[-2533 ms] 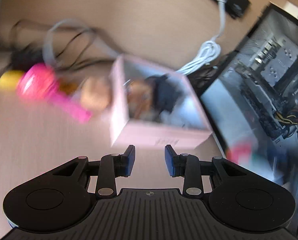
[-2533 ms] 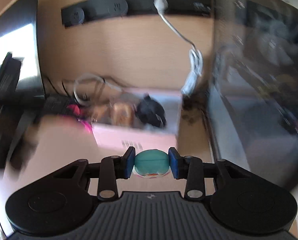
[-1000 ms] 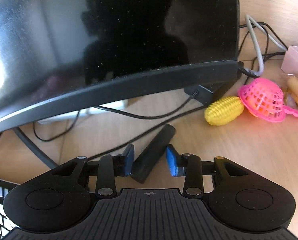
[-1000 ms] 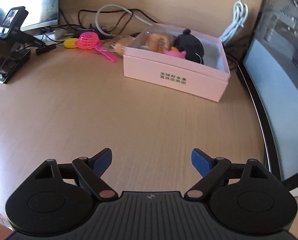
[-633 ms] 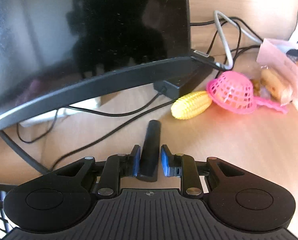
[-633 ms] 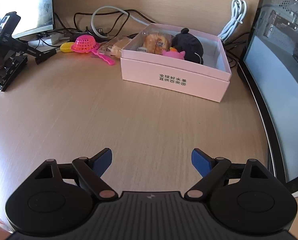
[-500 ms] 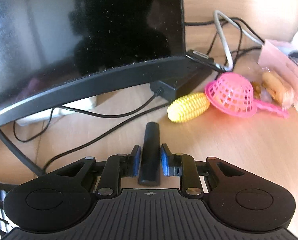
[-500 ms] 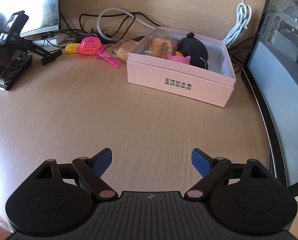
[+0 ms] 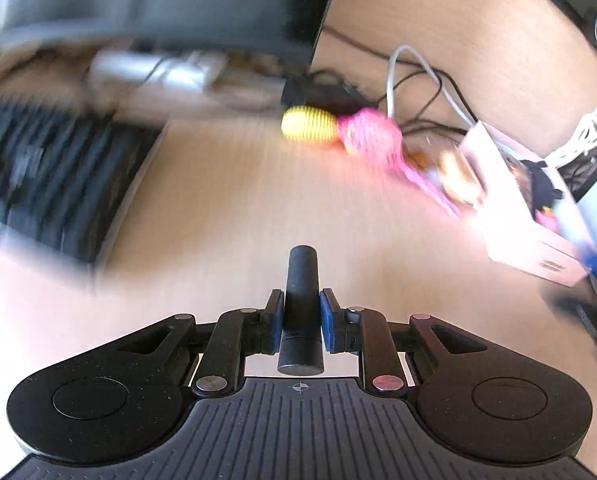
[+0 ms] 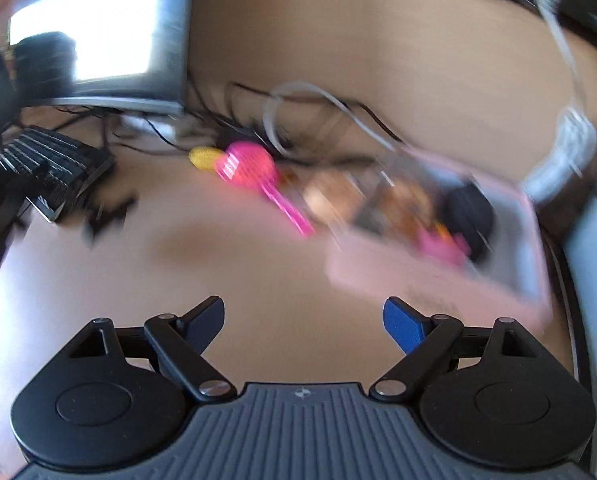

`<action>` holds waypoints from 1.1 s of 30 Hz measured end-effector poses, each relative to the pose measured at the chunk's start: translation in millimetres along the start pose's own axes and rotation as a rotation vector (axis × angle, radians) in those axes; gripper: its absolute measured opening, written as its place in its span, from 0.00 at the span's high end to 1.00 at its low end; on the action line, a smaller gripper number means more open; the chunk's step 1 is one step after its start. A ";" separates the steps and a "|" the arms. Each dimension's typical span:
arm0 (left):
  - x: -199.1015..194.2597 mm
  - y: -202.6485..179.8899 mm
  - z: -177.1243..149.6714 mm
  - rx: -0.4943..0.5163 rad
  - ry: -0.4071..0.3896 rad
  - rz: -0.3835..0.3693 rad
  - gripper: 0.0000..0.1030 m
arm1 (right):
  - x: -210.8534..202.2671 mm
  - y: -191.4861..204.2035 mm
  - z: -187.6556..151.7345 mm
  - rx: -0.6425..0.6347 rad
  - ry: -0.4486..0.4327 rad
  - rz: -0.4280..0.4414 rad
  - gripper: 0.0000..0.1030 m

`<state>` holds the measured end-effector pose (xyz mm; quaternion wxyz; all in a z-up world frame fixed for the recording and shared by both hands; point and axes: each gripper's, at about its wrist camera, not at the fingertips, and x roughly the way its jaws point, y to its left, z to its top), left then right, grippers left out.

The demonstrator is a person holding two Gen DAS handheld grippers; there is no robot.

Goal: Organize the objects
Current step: 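Grasp the black cylindrical stick from the desk with the left gripper, then grasp the yellow corn toy with the right gripper while the left gripper holds the black stick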

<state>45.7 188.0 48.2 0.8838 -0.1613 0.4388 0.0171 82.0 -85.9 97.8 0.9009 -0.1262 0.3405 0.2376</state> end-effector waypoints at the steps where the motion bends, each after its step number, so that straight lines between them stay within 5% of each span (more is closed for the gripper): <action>1: -6.0 -0.2 -13.5 -0.034 0.016 -0.001 0.79 | 11.0 5.3 12.5 -0.029 -0.015 0.023 0.15; 6: -36.0 -8.7 -58.6 -0.033 0.086 0.098 0.79 | 78.9 24.5 68.9 -0.083 -0.006 0.102 0.15; 10: -54.0 -4.0 -61.0 -0.007 0.088 0.152 0.79 | 148.8 39.2 113.1 -0.045 0.068 0.108 0.15; 17: -77.6 -5.0 -57.3 -0.012 0.035 0.148 0.79 | 210.5 61.0 136.1 -0.038 0.150 0.084 0.21; 18: -79.0 -4.8 -57.4 -0.014 0.034 0.142 0.79 | 212.1 61.0 135.1 -0.032 0.161 0.084 0.30; 27: -66.8 -9.6 -59.2 0.000 0.051 0.069 0.79 | 162.3 52.4 93.0 0.052 0.242 0.228 0.30; 30: -60.1 -0.8 -58.7 -0.026 0.060 0.040 0.79 | 128.1 58.6 71.7 0.010 0.263 0.322 0.28; 33: -54.2 8.8 -58.3 -0.063 0.067 0.016 0.79 | 105.3 67.4 70.9 -0.064 0.195 0.299 0.19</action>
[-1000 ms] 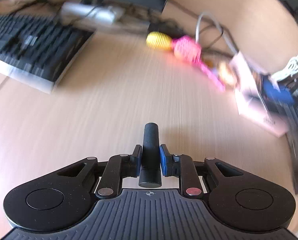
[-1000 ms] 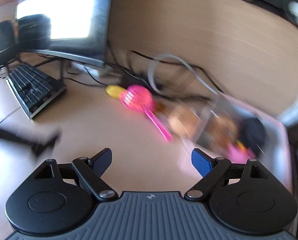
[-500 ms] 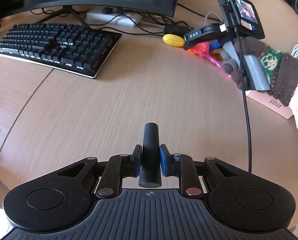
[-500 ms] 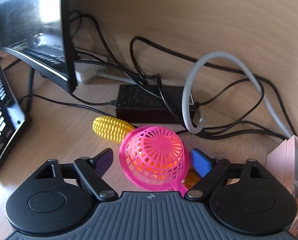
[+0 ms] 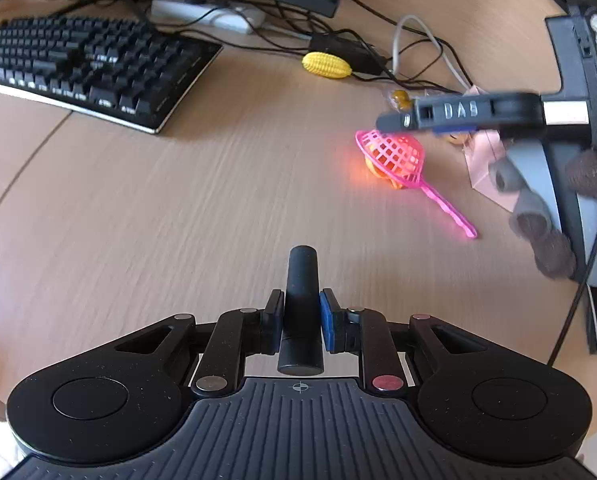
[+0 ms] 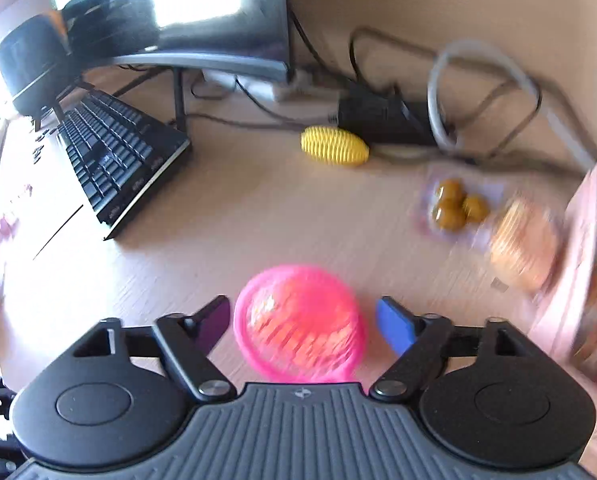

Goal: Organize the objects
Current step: 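Grasp the yellow corn toy with the right gripper while the left gripper holds the black stick, then drop the black stick into the pink box with the left gripper while the right drops the corn toy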

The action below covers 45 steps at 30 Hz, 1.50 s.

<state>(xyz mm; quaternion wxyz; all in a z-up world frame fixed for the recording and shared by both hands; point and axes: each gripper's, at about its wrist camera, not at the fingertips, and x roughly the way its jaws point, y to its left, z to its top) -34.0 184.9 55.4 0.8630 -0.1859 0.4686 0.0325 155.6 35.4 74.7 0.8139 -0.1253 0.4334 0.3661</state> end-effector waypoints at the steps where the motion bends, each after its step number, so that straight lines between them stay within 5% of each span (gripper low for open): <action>1: 0.2 2.0 0.0 -0.005 -0.003 -0.005 0.79 | -1.6 3.4 4.8 -0.018 -0.028 -0.031 0.19; 5: -6.1 9.5 -3.6 -0.021 -0.017 -0.010 0.79 | 26.2 1.0 40.1 0.012 -0.086 -0.125 0.11; 11: -21.7 28.2 -12.9 -0.085 -0.034 0.019 0.79 | 102.3 -14.7 103.2 0.216 -0.053 -0.150 0.11; 13: -26.6 35.1 -15.1 -0.097 -0.039 0.032 0.79 | 121.5 -13.0 114.4 0.225 -0.041 -0.176 0.16; 14: -28.3 38.3 -16.0 -0.104 -0.039 0.033 0.79 | 128.9 -11.0 118.1 0.213 -0.028 -0.198 0.34; 18: -28.1 44.5 -14.2 -0.088 -0.029 0.013 0.79 | 120.9 -8.3 116.7 0.187 -0.021 -0.216 0.36; 27: -11.5 -0.2 -12.8 0.095 0.026 -0.116 0.79 | -19.9 2.0 20.8 0.129 -0.107 -0.140 0.36; 33: 1.8 -48.1 -6.9 0.247 0.083 -0.226 0.79 | -88.5 5.2 -74.0 0.108 -0.084 -0.290 0.36; 45: 17.6 -226.1 83.5 0.401 -0.018 -0.446 0.79 | -210.9 -35.5 -192.8 0.321 -0.225 -0.496 0.36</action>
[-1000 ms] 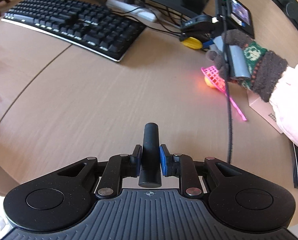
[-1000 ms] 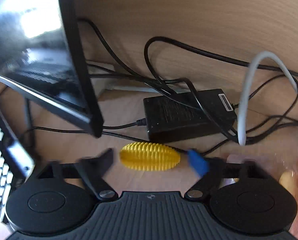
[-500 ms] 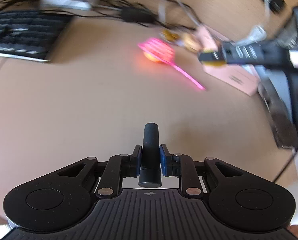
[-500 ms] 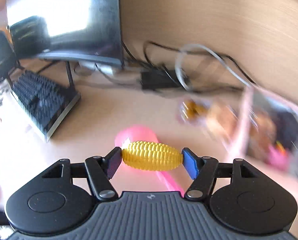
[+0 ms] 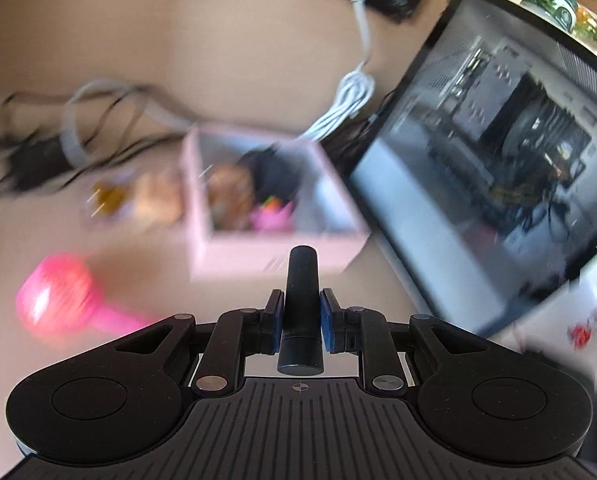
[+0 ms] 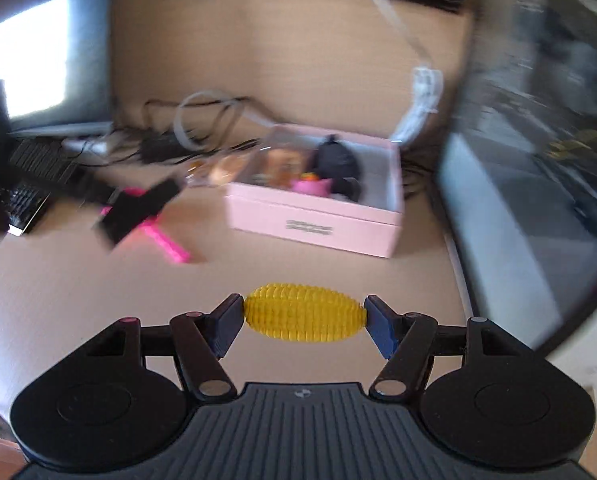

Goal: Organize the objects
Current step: 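Drop the black stick into the pink box with the left gripper while the right drops the corn toy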

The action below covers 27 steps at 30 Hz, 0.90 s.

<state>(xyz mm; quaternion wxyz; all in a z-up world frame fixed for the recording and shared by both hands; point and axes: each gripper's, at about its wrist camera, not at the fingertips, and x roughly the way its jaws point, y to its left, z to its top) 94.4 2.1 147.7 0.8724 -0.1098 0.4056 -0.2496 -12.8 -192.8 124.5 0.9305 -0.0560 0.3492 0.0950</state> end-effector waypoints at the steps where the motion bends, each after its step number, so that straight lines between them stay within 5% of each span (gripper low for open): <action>1: 12.3 -9.0 11.9 0.007 -0.009 -0.006 0.79 | -1.1 -7.6 -4.1 0.016 -0.012 -0.012 0.36; 7: 104.1 -34.9 67.0 -0.071 -0.039 -0.055 0.79 | -9.1 -43.2 -20.2 0.110 -0.035 -0.044 0.36; 12: 144.1 -37.7 64.7 -0.077 -0.052 0.025 0.78 | -13.2 -54.4 -31.5 0.121 -0.046 -0.047 0.36; 21: 80.0 -5.2 6.4 -0.071 -0.073 0.054 0.78 | 7.1 -64.7 -20.0 0.103 -0.046 0.016 0.36; 27: 30.4 11.6 -58.0 -0.076 -0.043 0.101 0.78 | 46.0 -64.1 47.4 0.078 -0.116 0.068 0.36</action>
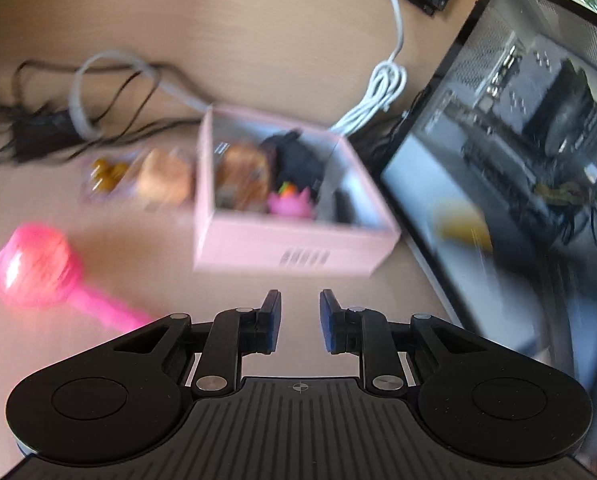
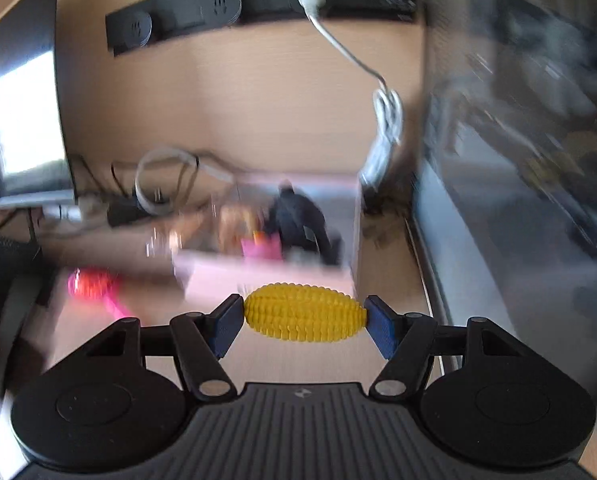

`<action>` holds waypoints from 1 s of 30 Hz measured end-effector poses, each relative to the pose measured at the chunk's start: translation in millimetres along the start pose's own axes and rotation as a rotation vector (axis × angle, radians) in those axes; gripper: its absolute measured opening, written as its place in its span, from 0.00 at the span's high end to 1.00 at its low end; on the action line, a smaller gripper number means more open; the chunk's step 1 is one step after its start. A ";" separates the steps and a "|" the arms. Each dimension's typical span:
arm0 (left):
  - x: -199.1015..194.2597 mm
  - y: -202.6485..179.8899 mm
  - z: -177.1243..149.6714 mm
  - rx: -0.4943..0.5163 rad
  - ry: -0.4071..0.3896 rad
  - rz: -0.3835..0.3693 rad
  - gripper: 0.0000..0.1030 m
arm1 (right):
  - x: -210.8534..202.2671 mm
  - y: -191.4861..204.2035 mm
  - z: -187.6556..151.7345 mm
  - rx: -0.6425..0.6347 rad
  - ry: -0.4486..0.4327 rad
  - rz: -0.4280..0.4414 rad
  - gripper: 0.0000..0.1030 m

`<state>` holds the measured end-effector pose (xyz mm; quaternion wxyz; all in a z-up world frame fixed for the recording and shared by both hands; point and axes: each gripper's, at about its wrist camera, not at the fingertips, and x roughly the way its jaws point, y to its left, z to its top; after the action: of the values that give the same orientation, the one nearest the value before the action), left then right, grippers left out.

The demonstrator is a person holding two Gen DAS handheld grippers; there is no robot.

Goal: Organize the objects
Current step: 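Drop the black stick into the pink box with the left gripper while the right drops the corn toy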

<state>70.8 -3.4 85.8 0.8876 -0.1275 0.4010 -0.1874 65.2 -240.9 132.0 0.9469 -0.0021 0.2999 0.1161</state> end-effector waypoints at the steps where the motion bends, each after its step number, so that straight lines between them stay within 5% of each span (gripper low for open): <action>1: -6.0 4.4 -9.4 -0.013 0.010 0.011 0.78 | 12.2 2.5 14.4 0.001 -0.016 0.015 0.36; 8: -50.3 50.3 -62.5 -0.149 0.060 0.121 0.78 | 104.8 35.5 103.2 -0.019 -0.094 0.063 0.35; 11: -68.8 75.1 -69.6 -0.243 0.026 0.209 0.78 | 145.8 46.7 133.2 -0.033 -0.060 0.072 0.16; 14: -84.6 93.9 -73.2 -0.325 -0.016 0.260 0.78 | 153.3 45.5 142.8 -0.004 -0.058 0.068 0.16; 20: -82.0 110.3 -62.6 -0.410 -0.052 0.263 0.78 | 126.5 38.6 113.5 0.012 -0.029 0.101 0.09; 30: -18.5 116.4 4.1 -0.540 -0.103 0.320 0.78 | 70.6 61.2 -7.9 -0.110 0.144 0.147 0.09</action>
<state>89.4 109.4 56.9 0.8590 -0.3032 0.4057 0.0747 103.2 -166.5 89.4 0.9103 -0.0405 0.3596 0.2011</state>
